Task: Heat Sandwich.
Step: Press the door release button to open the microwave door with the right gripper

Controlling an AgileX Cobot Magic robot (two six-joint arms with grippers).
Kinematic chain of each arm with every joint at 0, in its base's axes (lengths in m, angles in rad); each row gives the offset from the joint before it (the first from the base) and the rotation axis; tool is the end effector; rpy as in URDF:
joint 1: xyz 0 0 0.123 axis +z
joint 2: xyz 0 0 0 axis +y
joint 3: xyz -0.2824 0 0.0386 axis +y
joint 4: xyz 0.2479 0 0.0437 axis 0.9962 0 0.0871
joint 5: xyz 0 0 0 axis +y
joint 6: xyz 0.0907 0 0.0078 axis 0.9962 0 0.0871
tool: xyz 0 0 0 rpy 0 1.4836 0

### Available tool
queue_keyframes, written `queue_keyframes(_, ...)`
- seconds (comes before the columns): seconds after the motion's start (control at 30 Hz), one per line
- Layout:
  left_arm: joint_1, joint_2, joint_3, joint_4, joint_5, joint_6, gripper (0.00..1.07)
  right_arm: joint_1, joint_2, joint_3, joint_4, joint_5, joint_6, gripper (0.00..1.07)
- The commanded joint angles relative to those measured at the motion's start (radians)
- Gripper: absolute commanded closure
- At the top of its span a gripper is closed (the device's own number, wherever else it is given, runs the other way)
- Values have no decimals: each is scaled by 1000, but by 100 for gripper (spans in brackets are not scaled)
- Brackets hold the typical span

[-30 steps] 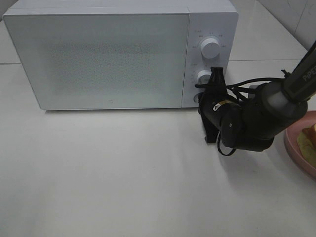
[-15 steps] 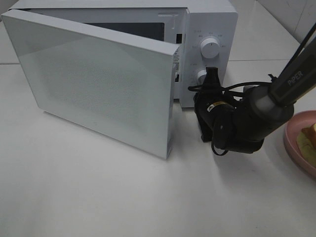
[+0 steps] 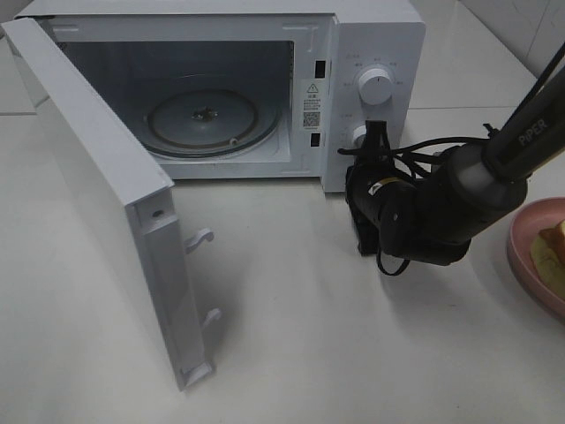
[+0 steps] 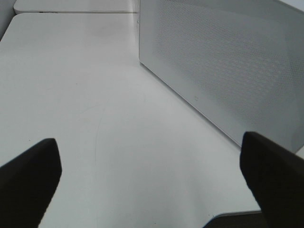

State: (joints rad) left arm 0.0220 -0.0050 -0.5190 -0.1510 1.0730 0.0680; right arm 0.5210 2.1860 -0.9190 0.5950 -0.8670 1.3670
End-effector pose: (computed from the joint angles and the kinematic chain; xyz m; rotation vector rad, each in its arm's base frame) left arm -0.0086 -0.0122 0.2821 0.0568 2.0249 -0.1233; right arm 0.3541 0.1584 0.0752 1.4696 1.4974 1.0569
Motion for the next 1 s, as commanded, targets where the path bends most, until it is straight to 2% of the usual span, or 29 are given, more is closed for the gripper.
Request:
queue_keyframes(0.03,-7,-23,3,-2,-2,-6,9,-32,-20,-73,-77,-87,-15,107)
queue_keyframes(0.27,-7,-23,3,-2,-2,-6,9,-30,-50,-58,-84,13,-14,106)
queue_keyframes(1.0,-7,-23,3,-2,-2,-6,9,-19,-283,232,-190,211,25,105)
